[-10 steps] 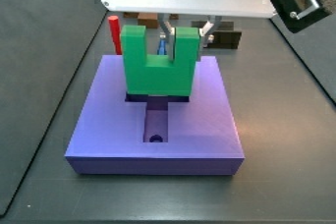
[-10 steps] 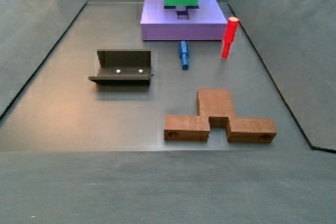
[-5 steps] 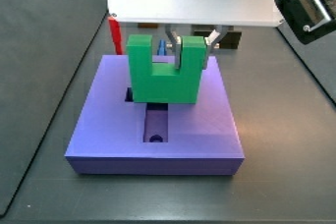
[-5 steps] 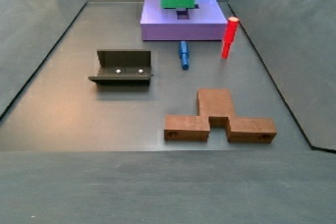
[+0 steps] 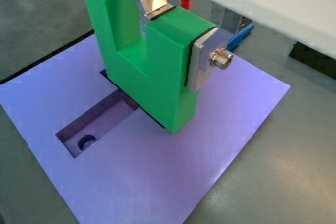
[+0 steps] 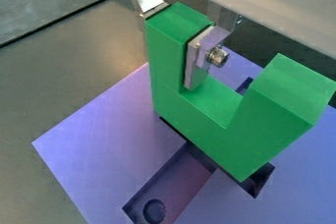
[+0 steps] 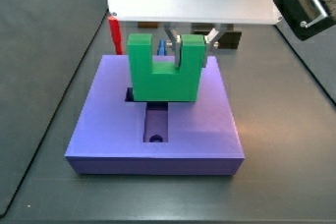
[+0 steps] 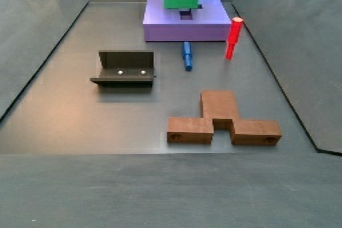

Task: Pick up the green object. Move up. Move to above the board. Insert the green object.
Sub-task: Insert the green object.

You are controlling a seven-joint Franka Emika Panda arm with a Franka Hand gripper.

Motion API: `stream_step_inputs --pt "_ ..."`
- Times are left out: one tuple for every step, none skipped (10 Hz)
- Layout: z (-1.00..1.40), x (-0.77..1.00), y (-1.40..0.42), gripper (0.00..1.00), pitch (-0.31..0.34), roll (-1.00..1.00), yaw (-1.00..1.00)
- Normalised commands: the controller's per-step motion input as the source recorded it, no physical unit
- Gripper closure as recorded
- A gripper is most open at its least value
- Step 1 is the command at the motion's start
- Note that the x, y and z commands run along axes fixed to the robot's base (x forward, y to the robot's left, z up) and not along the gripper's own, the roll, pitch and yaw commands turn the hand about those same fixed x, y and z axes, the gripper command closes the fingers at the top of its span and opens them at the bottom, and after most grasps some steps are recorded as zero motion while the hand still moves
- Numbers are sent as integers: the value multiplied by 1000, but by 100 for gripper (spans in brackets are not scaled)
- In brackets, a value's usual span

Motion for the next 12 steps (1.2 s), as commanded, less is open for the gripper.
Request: stream_step_inputs --pt "-234 -289 109 100 -147 -71 0" --pt "-234 -317 94 100 -140 -39 0" --pt "-234 -214 20 100 -114 -13 0" --pt "-186 0 -131 100 -91 0 26" --pt "-291 0 -146 100 -83 0 0" --pt "-337 3 -40 100 -59 16 0" --pt "-406 0 0 100 -41 163 0" --pt "-397 0 0 100 0 467 0" --pt "-409 0 -17 100 0 480 0" --pt "-491 0 0 100 0 279 0" --pt "-126 0 0 100 0 14 0" --pt "0 0 0 100 0 0 0"
